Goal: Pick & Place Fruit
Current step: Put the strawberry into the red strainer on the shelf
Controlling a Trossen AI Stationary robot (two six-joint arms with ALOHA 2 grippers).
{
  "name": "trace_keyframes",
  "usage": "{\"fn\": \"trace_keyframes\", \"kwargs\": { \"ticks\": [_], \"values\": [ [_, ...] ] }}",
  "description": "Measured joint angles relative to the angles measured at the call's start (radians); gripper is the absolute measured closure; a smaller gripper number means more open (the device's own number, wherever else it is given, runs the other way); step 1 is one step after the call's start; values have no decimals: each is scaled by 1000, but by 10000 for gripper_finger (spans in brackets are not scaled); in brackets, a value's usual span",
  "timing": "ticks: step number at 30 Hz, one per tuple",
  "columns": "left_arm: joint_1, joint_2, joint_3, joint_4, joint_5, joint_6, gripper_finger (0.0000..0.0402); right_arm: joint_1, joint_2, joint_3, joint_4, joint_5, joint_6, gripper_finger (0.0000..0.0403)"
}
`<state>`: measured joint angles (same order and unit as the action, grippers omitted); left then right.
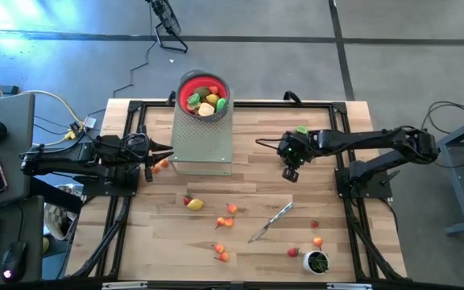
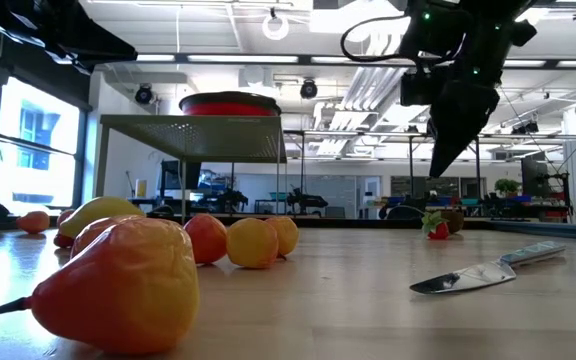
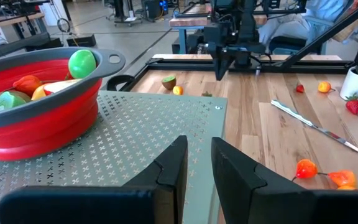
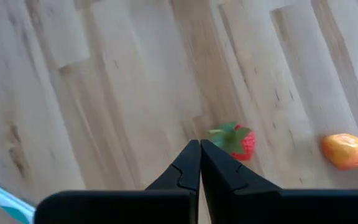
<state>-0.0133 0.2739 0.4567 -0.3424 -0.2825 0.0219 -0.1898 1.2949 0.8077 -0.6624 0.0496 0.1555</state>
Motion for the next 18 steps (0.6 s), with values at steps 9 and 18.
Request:
{"fn": "trace_keyframes", "kwargs": {
  "ticks": [9, 18],
  "values": [
    [0, 0, 0, 0, 0, 0, 334, 7, 61, 0, 3, 29, -54, 289],
    [0, 0, 0, 0, 0, 0, 334, 51, 164, 0, 47, 91, -218, 216]
  ]
}}
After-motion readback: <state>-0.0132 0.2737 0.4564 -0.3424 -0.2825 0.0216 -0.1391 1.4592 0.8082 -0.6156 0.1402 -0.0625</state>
